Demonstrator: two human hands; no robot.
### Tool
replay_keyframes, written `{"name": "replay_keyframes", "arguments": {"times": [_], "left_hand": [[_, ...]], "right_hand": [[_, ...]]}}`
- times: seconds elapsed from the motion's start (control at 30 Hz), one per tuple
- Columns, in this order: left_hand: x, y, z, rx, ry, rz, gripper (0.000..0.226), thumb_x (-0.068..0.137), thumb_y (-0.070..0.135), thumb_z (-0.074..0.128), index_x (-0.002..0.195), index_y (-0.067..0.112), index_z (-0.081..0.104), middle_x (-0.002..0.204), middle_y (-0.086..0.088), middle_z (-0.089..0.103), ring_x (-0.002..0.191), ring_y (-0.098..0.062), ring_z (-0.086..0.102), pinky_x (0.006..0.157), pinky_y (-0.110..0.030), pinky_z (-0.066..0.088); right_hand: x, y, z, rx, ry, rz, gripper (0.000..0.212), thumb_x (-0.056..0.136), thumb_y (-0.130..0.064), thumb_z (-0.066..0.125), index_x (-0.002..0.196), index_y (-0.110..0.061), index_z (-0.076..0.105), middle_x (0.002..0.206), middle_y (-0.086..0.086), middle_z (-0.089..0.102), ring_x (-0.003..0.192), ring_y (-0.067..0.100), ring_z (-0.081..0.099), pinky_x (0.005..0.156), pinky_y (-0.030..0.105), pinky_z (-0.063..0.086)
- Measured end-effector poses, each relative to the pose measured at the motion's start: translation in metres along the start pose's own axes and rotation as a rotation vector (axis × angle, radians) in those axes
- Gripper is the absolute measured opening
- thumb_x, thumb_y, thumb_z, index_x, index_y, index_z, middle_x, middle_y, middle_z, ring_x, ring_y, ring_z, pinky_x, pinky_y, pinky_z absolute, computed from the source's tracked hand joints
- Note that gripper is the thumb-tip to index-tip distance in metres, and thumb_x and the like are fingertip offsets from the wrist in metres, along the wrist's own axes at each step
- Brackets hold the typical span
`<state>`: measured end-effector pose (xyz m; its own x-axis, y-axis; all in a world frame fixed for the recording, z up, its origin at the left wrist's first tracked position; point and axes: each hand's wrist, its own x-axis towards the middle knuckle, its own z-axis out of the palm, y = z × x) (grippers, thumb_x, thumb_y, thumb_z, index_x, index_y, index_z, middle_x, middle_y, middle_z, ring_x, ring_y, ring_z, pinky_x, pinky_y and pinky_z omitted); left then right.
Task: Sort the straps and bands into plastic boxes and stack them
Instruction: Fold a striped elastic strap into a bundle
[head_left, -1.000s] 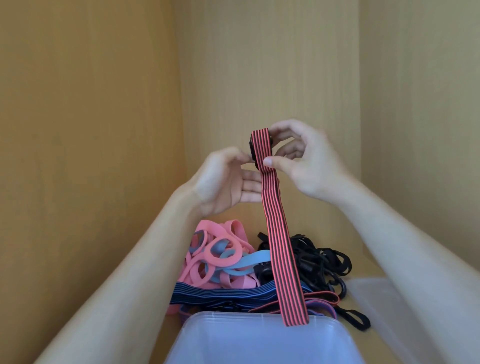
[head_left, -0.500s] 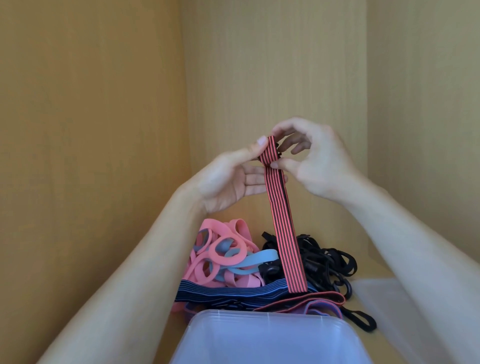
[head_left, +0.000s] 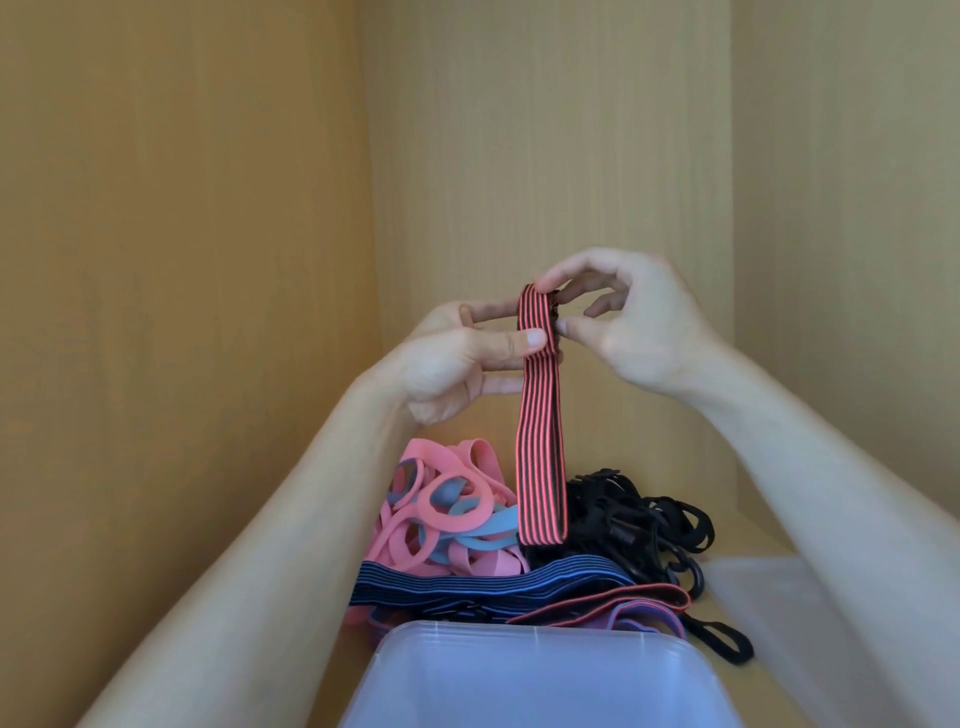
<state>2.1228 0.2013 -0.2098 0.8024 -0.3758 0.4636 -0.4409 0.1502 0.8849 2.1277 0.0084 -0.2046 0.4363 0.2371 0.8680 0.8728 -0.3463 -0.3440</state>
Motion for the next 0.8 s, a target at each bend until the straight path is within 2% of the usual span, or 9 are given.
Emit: {"name": "replay_keyframes", "arguments": {"times": [0.13,0.27,0.37,0.47,0.6,0.67,0.73,0.8], "left_hand": [[-0.0012,-0.0012,0.0018,0.067,-0.005,0.000,0.057,0.077,0.004,0.072,0.132,-0.004,0.057,0.118,-0.016,0.071,0.095,-0.027,0.074,0.080,-0.039,0.063],[-0.0023,-0.0005,0.0031,0.065,0.045,0.002,0.065,0.076,-0.004,0.072,0.138,-0.002,0.050,0.120,-0.020,0.067,0.092,-0.025,0.073,0.074,-0.037,0.064],[-0.0020,0.0022,0.0029,0.085,0.067,0.012,0.069,0.075,-0.009,0.072,0.139,0.000,0.048,0.129,-0.025,0.064,0.107,-0.034,0.070,0.087,-0.045,0.057],[-0.0027,0.0041,0.0042,0.104,0.062,0.010,0.072,0.071,-0.008,0.074,0.138,0.000,0.050,0.120,-0.022,0.068,0.113,-0.037,0.068,0.091,-0.048,0.054],[-0.0029,0.0025,0.0044,0.145,0.043,-0.002,0.061,0.080,-0.014,0.070,0.137,0.002,0.052,0.109,-0.018,0.070,0.109,-0.036,0.070,0.092,-0.049,0.055],[-0.0027,0.0019,0.0048,0.164,0.041,-0.002,0.061,0.081,-0.015,0.069,0.136,0.003,0.052,0.106,-0.018,0.072,0.105,-0.033,0.072,0.090,-0.046,0.056],[-0.0023,0.0005,0.0048,0.166,0.035,-0.001,0.061,0.082,-0.016,0.069,0.136,0.006,0.051,0.105,-0.020,0.071,0.103,-0.034,0.072,0.089,-0.043,0.058],[-0.0022,-0.0005,0.0056,0.150,0.017,-0.004,0.055,0.085,-0.015,0.067,0.132,0.006,0.050,0.105,-0.026,0.070,0.100,-0.036,0.072,0.089,-0.043,0.060]], "right_hand": [[0.0006,0.0011,0.0008,-0.018,0.004,0.004,0.040,0.078,0.003,0.075,0.091,-0.035,0.071,0.109,-0.012,0.073,0.103,0.006,0.063,0.091,0.039,0.052],[0.0010,0.0017,0.0032,-0.023,0.045,0.003,0.045,0.076,0.004,0.076,0.095,-0.035,0.065,0.115,-0.014,0.066,0.103,0.002,0.060,0.084,0.026,0.050],[0.0026,0.0044,0.0024,0.029,0.069,0.072,0.041,0.081,0.002,0.074,0.106,-0.028,0.060,0.121,-0.007,0.060,0.098,0.002,0.060,0.083,0.024,0.049],[0.0029,0.0042,0.0000,0.211,0.042,0.174,0.033,0.089,-0.008,0.071,0.118,-0.019,0.059,0.120,-0.002,0.063,0.093,0.007,0.062,0.083,0.026,0.048],[0.0014,0.0031,0.0013,0.212,-0.030,0.214,0.040,0.089,-0.022,0.075,0.126,-0.018,0.061,0.107,-0.005,0.067,0.077,-0.006,0.063,0.068,0.011,0.046],[0.0010,0.0027,0.0017,0.208,-0.047,0.230,0.041,0.088,-0.021,0.076,0.126,-0.021,0.061,0.106,-0.004,0.069,0.078,-0.002,0.065,0.068,0.012,0.046],[0.0011,0.0018,0.0015,0.197,-0.043,0.220,0.036,0.086,-0.018,0.078,0.117,-0.027,0.062,0.104,-0.006,0.070,0.084,0.004,0.066,0.074,0.018,0.051],[0.0015,0.0006,0.0017,0.176,-0.001,0.190,0.036,0.083,-0.015,0.080,0.110,-0.029,0.062,0.101,-0.008,0.069,0.083,0.004,0.067,0.081,0.021,0.055]]}}
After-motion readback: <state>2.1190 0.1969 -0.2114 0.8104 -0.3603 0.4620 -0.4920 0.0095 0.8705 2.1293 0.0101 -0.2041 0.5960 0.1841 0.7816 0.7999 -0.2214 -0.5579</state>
